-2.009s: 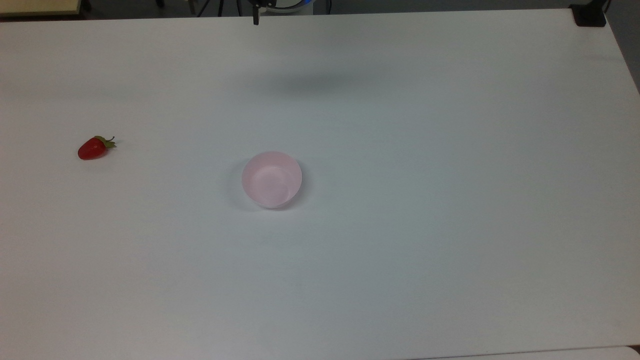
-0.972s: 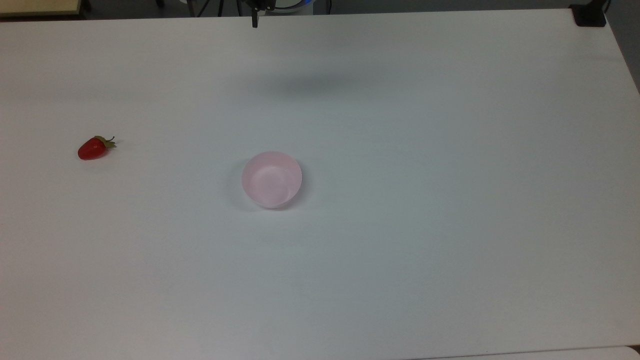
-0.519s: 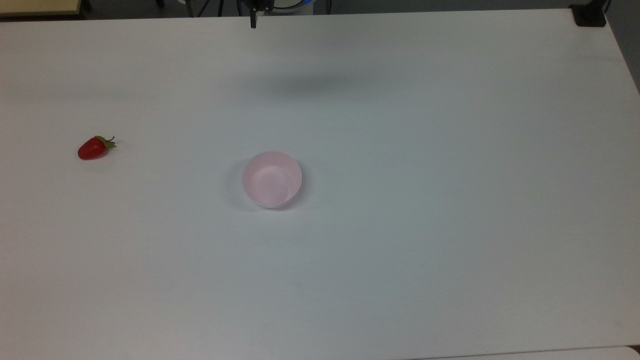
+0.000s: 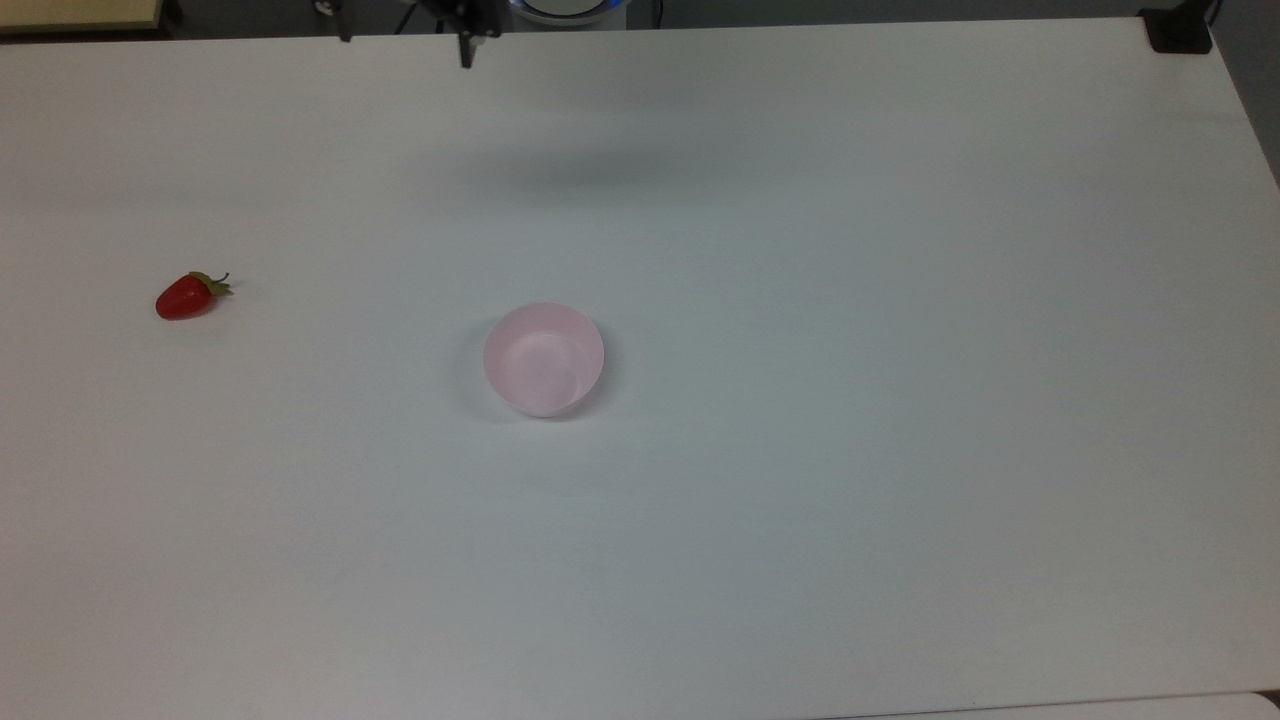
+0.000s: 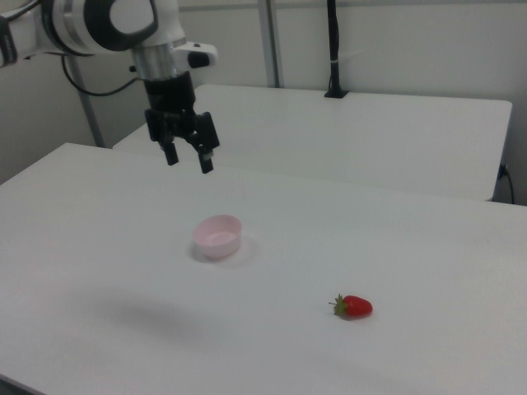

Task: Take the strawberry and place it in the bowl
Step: 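Move the open gripper over the red strawberry and lower it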

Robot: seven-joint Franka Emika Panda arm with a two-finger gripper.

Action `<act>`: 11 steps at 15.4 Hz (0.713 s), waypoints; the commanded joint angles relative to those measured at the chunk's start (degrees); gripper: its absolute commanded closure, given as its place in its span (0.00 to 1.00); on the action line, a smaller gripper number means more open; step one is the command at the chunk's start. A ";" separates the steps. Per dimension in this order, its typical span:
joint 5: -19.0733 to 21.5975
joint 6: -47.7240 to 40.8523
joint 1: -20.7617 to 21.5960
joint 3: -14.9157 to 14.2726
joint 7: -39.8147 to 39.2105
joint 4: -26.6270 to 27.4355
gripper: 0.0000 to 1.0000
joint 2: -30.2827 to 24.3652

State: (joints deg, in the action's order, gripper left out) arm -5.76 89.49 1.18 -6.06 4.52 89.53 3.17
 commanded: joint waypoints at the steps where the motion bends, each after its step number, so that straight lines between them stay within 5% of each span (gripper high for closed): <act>1: 0.40 4.46 -3.19 -0.35 -0.30 -0.32 0.00 2.10; 6: 0.40 9.64 -8.29 -0.35 0.14 -0.32 0.00 4.65; 11: 2.15 17.19 -12.94 -0.35 9.61 -0.32 0.00 7.90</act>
State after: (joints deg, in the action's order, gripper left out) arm -5.73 102.28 -9.57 -6.38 8.35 89.40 9.26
